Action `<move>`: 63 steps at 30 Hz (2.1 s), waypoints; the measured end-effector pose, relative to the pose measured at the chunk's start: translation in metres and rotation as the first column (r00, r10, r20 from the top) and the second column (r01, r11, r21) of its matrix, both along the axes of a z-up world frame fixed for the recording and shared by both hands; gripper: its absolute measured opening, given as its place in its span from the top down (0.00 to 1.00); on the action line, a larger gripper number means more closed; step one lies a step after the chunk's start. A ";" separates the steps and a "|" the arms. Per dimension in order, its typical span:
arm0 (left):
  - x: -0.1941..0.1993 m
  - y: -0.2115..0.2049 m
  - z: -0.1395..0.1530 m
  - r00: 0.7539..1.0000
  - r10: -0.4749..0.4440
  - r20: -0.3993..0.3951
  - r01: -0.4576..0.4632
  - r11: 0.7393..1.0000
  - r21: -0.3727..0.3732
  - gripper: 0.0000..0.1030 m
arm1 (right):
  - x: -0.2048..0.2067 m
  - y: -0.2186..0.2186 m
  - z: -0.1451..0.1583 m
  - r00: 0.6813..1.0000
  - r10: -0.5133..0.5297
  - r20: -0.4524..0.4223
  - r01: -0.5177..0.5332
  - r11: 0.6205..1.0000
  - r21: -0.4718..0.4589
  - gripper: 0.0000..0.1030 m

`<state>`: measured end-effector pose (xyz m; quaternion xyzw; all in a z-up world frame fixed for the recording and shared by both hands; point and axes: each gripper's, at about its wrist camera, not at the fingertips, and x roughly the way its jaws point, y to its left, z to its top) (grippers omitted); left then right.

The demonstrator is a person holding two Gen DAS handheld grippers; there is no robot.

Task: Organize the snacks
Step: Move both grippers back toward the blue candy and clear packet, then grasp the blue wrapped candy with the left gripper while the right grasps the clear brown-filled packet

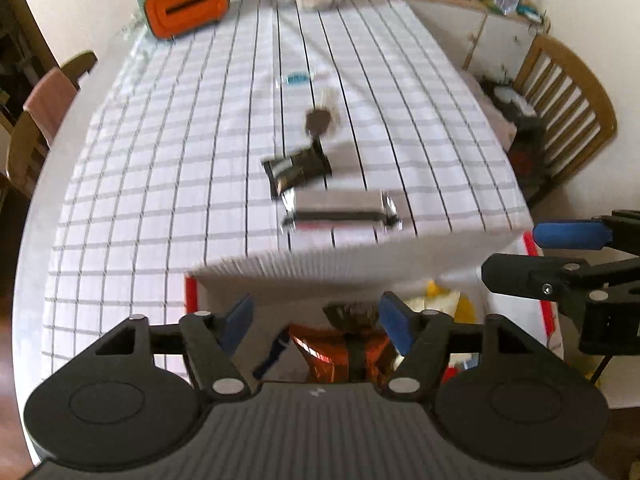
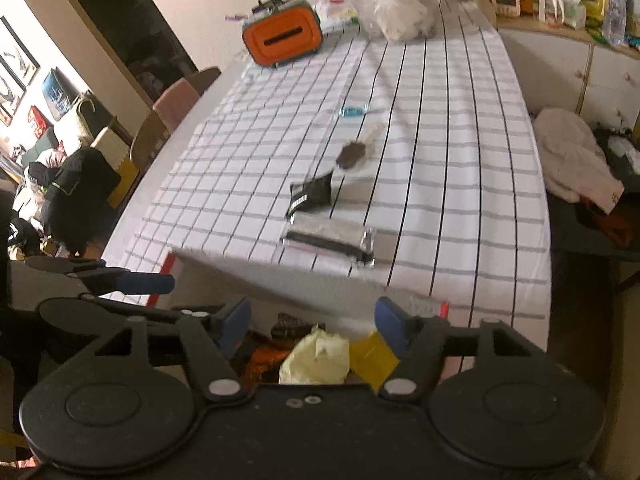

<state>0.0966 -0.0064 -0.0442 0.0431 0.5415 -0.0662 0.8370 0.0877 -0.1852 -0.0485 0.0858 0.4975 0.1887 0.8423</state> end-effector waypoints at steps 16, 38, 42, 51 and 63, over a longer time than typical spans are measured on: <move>0.060 0.029 0.057 0.965 0.028 0.260 -0.030 1.000 0.006 0.20 | 0.057 0.004 0.042 0.994 -0.046 0.098 0.049 0.999 -0.022 0.11; 0.197 0.061 0.014 0.953 -0.074 0.294 0.045 0.994 0.102 0.20 | 0.204 0.067 -0.010 0.998 -0.065 0.018 0.068 0.982 -0.174 0.12; 0.219 0.066 -0.011 0.961 -0.084 0.262 0.058 0.993 0.104 0.20 | 0.222 0.075 -0.036 0.996 -0.086 -0.026 0.080 0.979 -0.187 0.13; 0.250 0.061 -0.049 0.963 -0.163 0.217 0.144 0.984 0.101 0.20 | 0.258 0.092 -0.100 0.980 -0.137 -0.147 0.105 0.973 -0.206 0.17; 0.295 0.039 -0.071 0.927 -0.337 0.164 0.312 0.936 0.162 0.20 | 0.274 0.106 -0.147 0.964 -0.168 -0.204 0.109 0.956 -0.271 0.37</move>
